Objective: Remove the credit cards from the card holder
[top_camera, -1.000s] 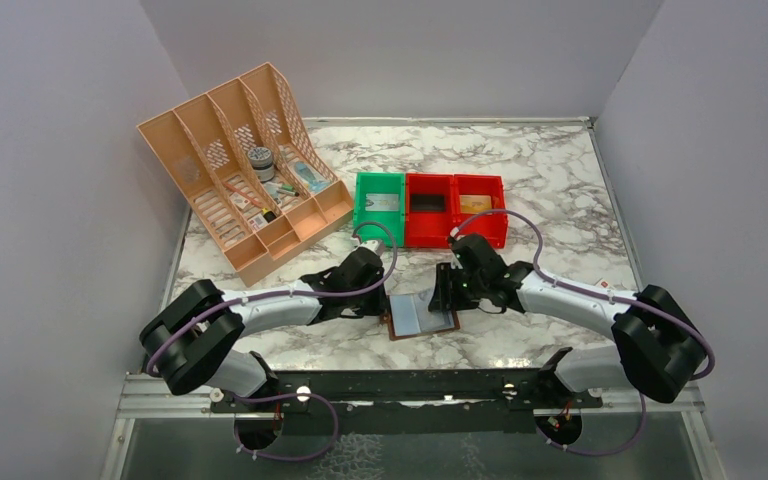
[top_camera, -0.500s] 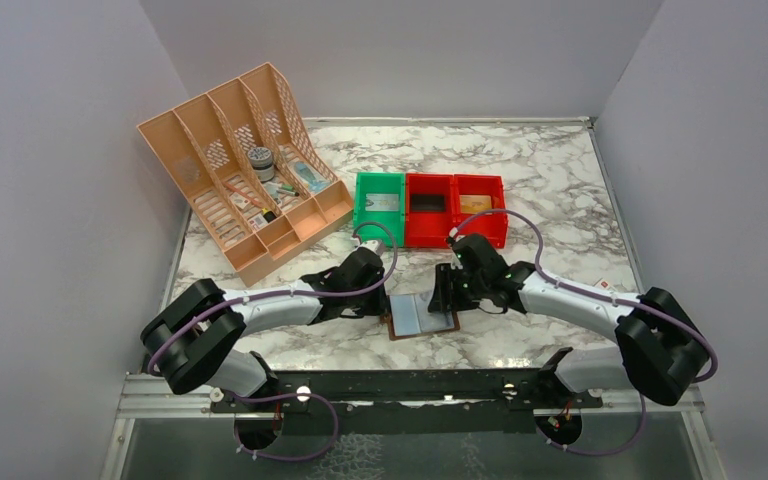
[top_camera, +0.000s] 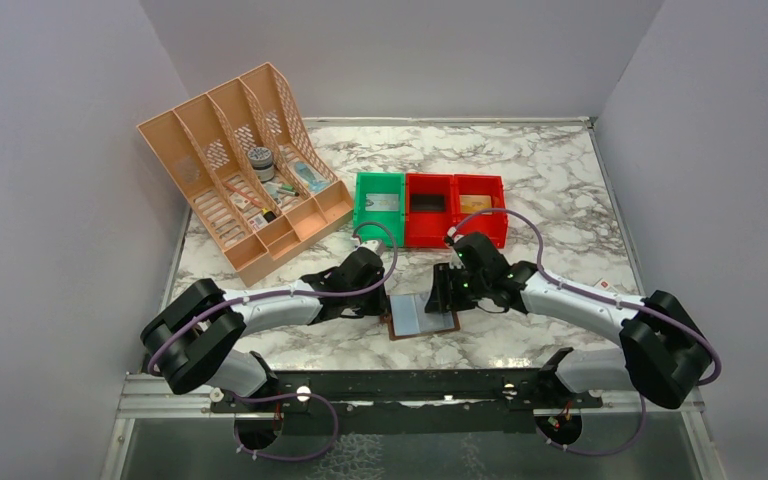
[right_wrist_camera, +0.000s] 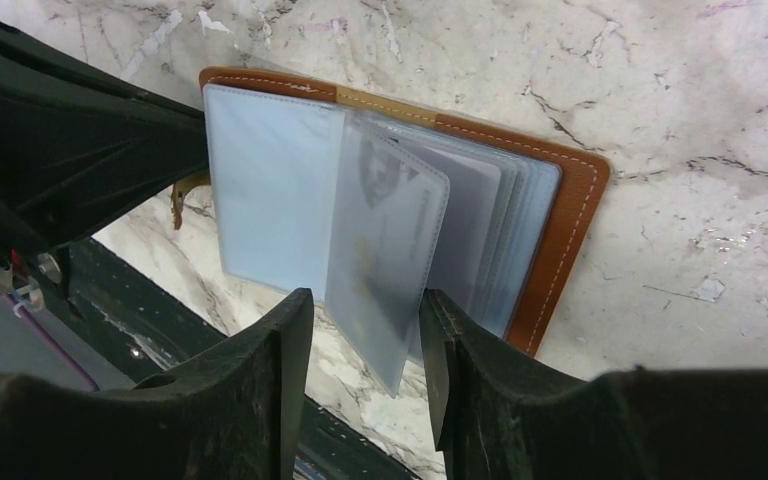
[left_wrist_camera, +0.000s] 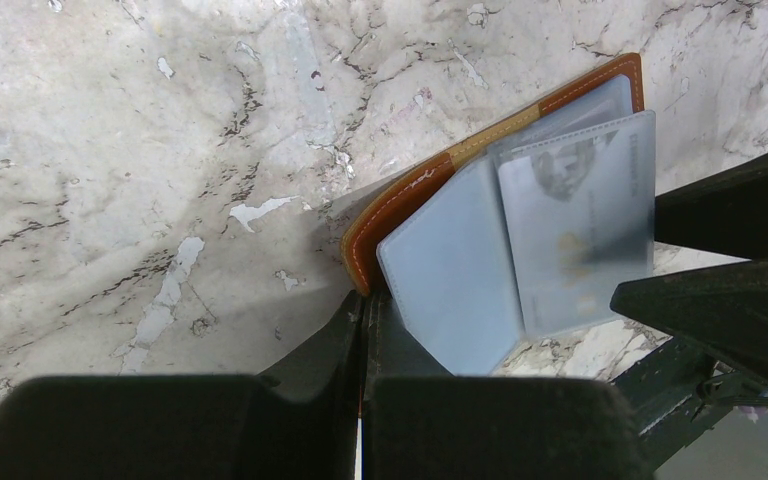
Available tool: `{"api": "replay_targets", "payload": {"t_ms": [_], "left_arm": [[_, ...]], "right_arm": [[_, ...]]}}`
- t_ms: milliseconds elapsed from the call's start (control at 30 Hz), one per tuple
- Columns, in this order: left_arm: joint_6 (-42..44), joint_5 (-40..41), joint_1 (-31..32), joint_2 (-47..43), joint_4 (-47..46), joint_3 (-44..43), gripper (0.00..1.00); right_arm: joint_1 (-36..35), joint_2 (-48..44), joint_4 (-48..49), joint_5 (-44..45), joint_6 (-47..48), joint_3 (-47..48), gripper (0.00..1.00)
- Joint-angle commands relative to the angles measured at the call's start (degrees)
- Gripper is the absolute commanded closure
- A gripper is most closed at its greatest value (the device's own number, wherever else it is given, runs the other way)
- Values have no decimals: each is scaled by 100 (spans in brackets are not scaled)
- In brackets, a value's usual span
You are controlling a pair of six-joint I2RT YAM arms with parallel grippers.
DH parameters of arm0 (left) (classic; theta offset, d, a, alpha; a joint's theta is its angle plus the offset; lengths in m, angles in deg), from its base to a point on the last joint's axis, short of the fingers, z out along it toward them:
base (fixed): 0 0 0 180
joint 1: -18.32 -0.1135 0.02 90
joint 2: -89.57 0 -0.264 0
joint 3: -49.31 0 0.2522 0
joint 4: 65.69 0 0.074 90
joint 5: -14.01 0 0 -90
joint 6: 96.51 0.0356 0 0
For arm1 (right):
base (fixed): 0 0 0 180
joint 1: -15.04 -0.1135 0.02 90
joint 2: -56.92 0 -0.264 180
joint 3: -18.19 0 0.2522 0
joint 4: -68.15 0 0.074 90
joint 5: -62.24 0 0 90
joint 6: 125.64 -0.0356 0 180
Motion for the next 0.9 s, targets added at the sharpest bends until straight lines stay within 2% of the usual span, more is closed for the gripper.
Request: {"api": "replay_targets", "payload": {"t_ms": [0,133,267,367,667,767,867], "left_arm": [[38,-95,55,52,-34,-20,100],[38,-95,62,44,-36,-16,100],[38,-95,58,37,-36,-21,100],[46,-95,59,42,-36,-21,100],[46,-1,57,-64,47,-25,100],[53,171,58,-180,300,-68,93],[47,386,58,-371,572,-70,83]], "right_arm": [[3,-92,198,-395,-12,159,55],[8,-65,325,-504,-92,120,55],[4,-98,504,-715,-144,65,62],[3,-79,803,-1024,-270,-20,63],[3,480,2142,-2170,-778,-193,53],[4,649,2204,-2271,-778,-125,52],[4,539,2069,-1968,-787,-103,52]]}}
